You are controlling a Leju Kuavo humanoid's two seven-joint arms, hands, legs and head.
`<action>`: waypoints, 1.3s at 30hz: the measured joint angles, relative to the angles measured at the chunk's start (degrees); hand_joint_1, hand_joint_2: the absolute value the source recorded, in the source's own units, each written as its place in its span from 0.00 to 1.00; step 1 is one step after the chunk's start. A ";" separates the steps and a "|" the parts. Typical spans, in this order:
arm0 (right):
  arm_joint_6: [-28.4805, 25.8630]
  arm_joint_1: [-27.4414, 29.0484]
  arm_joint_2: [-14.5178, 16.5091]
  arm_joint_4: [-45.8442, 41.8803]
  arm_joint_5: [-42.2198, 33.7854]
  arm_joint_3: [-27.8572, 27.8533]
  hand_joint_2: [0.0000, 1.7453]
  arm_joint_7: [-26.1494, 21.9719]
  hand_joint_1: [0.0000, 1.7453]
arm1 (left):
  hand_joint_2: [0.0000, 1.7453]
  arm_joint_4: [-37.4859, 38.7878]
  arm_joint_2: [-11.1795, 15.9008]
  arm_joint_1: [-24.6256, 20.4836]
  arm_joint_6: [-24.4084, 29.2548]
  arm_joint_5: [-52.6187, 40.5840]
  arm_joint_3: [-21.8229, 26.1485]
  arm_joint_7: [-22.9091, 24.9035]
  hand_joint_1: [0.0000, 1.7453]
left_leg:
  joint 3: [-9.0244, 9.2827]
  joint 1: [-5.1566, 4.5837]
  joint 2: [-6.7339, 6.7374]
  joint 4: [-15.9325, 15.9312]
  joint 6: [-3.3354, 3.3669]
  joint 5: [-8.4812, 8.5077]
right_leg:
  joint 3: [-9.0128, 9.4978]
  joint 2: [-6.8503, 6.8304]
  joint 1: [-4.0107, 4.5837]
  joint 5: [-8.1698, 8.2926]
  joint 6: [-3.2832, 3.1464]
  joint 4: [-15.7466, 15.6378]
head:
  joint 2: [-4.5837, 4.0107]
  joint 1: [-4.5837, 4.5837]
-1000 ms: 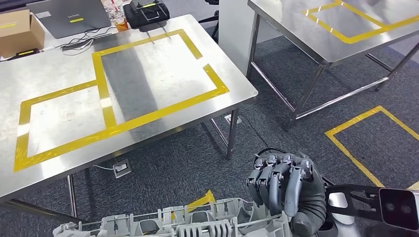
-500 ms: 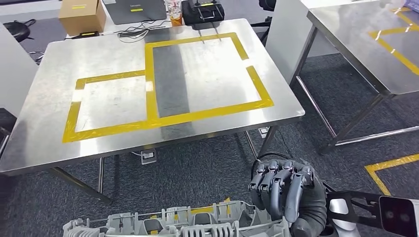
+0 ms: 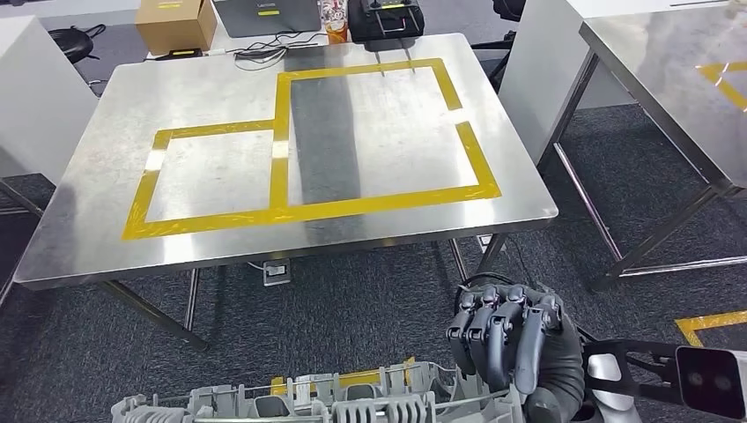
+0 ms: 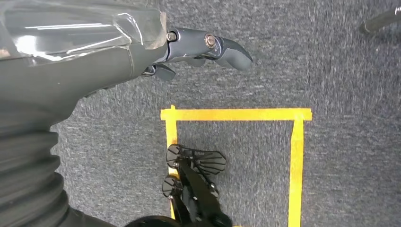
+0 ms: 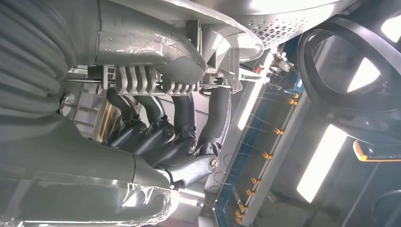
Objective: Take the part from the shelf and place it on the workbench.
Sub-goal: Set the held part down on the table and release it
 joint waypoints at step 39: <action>-0.11 -0.35 0.48 0.15 -0.08 -0.64 1.00 -0.19 0.88 | 1.00 0.49 -0.08 0.53 -0.04 0.86 -0.22 -1.56 0.00 | 3.26 0.17 -0.61 -5.80 -0.71 0.78 | 1.03 0.88 -1.14 0.08 2.01 -1.53 | 0.00 0.12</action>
